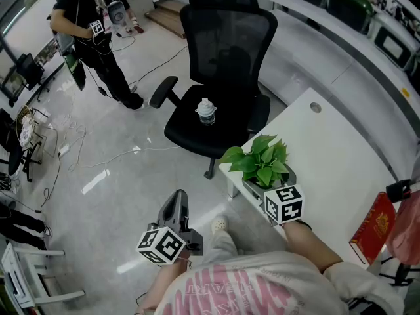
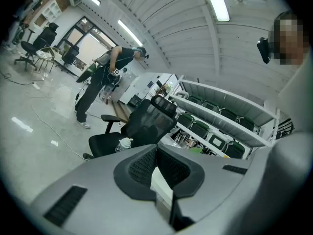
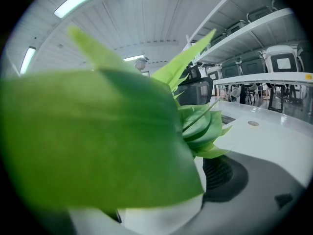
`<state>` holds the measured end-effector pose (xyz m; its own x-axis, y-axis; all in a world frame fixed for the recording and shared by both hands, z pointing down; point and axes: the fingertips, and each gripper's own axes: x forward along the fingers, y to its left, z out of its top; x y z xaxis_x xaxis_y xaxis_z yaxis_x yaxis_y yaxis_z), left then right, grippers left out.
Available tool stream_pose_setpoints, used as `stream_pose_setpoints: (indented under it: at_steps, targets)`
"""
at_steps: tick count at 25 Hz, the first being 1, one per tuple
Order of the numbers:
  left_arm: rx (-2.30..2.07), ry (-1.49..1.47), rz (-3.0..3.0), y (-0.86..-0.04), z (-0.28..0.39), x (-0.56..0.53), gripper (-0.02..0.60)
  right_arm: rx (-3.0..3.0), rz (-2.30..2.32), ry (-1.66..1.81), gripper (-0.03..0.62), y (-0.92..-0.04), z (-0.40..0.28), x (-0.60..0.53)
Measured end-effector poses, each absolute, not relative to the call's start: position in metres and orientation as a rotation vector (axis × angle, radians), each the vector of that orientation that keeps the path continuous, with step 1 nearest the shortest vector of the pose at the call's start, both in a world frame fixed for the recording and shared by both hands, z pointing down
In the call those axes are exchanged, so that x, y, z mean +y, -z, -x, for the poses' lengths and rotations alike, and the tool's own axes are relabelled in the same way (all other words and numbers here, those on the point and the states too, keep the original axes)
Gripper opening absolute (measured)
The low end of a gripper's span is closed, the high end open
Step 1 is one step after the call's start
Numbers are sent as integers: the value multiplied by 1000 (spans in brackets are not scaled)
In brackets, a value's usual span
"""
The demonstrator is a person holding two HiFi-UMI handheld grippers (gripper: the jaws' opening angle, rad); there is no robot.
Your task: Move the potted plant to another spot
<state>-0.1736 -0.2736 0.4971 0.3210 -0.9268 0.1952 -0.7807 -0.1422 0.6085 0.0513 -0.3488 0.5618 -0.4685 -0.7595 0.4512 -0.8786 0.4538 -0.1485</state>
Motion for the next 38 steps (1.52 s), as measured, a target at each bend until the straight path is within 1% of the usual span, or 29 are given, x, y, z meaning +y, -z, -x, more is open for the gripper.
stream_pose_setpoints:
  at_steps: [12, 25, 38]
  targets:
    - [-1505, 297, -1982, -488, 166, -268, 25, -2434, -1380, -567, 543, -551, -48, -340]
    - [-1498, 321, -2016, -470, 153, -251, 25, -2456, -1398, -613, 543, -536, -59, -317]
    - [-1427, 323, -2088, -457, 114, -222, 24, -2427, -1459, -600, 541, -523, -96, -273]
